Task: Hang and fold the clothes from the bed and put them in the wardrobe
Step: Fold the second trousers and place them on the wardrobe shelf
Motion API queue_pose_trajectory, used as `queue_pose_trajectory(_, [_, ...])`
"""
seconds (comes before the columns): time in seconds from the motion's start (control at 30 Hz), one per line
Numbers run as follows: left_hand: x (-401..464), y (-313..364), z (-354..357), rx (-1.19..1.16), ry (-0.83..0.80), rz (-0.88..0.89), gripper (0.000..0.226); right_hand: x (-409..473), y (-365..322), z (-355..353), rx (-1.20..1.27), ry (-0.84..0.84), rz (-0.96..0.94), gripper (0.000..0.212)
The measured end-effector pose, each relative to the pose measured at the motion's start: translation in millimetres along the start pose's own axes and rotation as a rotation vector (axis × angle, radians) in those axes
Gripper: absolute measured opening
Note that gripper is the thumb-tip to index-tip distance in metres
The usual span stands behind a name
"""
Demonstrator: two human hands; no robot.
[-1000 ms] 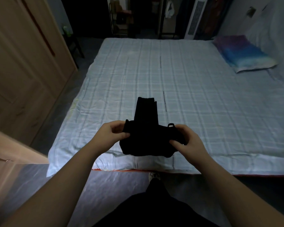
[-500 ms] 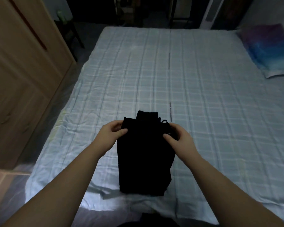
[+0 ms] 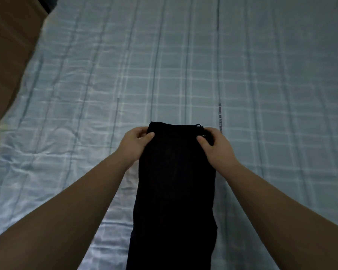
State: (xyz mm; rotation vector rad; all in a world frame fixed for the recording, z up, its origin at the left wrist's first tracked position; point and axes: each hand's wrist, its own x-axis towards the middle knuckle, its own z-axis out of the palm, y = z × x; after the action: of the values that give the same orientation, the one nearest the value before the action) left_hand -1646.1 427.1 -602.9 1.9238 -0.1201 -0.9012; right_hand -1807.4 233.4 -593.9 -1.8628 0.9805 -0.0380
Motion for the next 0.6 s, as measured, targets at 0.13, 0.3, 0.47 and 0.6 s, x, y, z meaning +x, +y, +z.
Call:
queue_pose_trajectory(0.13, [38.6, -23.8, 15.4, 0.12, 0.059, -0.009, 0.025, 35.9, 31.6, 24.9, -0.07, 0.047, -0.008, 0.035])
queue_pose_trajectory(0.3, [45.4, -28.6, 23.1, 0.147, 0.18, 0.125, 0.017, 49.3, 39.9, 34.0, -0.061, 0.162, -0.054, 0.033])
queue_pose_trajectory(0.47, [57.8, -20.0, 29.0, 0.191, 0.201, 0.091, 0.027, 61.9, 39.6, 35.1, -0.061, 0.193, -0.045, 0.037])
queue_pose_trajectory(0.6, [48.8, -18.7, 32.5, 0.445, 0.316, 0.231, 0.051, 57.3, 42.8, 38.7, -0.145, 0.233, -0.079, 0.049])
